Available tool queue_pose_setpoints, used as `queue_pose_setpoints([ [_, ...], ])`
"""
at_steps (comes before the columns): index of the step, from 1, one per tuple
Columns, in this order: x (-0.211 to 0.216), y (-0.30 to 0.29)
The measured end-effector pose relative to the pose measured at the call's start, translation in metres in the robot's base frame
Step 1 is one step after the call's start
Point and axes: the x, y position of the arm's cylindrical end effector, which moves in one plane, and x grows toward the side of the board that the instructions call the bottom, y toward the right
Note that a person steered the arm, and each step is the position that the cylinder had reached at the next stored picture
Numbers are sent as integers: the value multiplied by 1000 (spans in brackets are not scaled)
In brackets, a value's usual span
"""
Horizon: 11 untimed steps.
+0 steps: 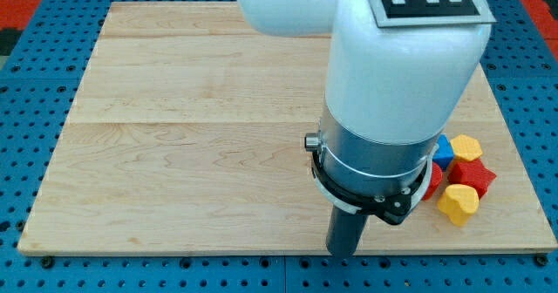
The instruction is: Push the yellow heart into the green blocks
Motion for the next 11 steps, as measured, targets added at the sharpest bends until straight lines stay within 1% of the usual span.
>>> queue_pose_setpoints([
  [1,-1,15],
  [2,-7,90],
  [3,-9,134],
  [4,-10,149],
  [5,-27,151],
  [7,-70,119],
  [8,-76,91],
  [9,-86,85],
  [11,-81,83],
])
